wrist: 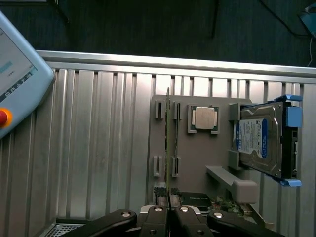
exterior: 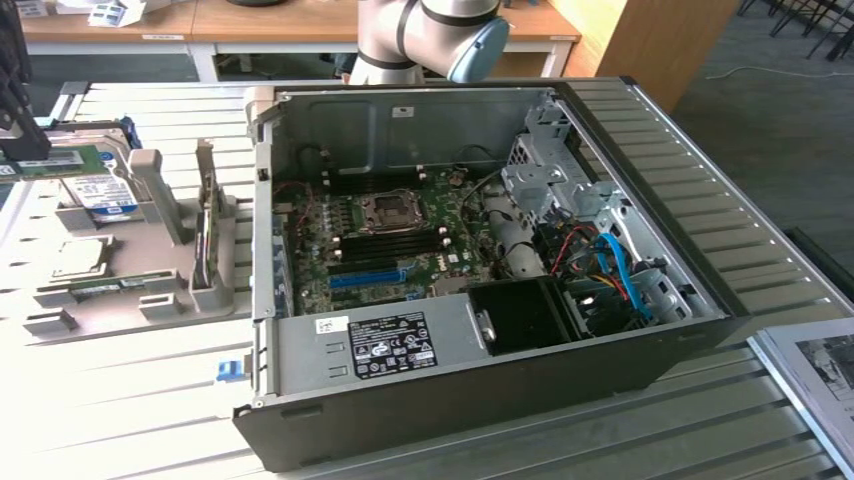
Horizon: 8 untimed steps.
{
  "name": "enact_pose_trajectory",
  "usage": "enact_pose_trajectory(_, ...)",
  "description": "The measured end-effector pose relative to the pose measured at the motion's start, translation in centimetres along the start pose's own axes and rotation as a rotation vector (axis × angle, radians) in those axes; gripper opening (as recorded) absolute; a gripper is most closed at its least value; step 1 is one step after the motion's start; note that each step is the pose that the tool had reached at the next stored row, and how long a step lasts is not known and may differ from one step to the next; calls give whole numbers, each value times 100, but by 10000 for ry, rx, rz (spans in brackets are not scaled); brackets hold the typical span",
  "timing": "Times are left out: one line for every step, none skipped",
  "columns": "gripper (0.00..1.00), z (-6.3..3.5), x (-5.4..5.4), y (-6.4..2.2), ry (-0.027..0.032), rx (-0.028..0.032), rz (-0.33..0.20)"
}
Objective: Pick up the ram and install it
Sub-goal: 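Pick up the ram and move it above insertion slot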
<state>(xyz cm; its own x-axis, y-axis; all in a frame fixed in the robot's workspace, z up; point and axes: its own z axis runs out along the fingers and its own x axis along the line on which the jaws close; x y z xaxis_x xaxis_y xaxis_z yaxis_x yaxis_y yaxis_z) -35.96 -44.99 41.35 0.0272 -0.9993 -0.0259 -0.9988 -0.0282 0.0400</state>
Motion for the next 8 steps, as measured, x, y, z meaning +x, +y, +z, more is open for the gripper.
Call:
enact_pose_trajectory(12, 0, 0, -5, 0, 0, 0)
enact_pose_trajectory(12, 0, 0, -12, 0, 1, 0)
enact_pose_trajectory(12, 0, 1, -20, -1, 1, 1)
enact_pose_trajectory(12, -1, 1, -30, 0, 1, 1)
enact_pose_trajectory(12, -1, 1, -42, -1, 1, 1)
enact_pose_trajectory(12, -1, 1, -55, -1, 1, 1)
enact_pose_trajectory(12, -2, 2, -68, -1, 2, 1)
enact_pose_trajectory(12, -2, 2, -82, -1, 2, 1)
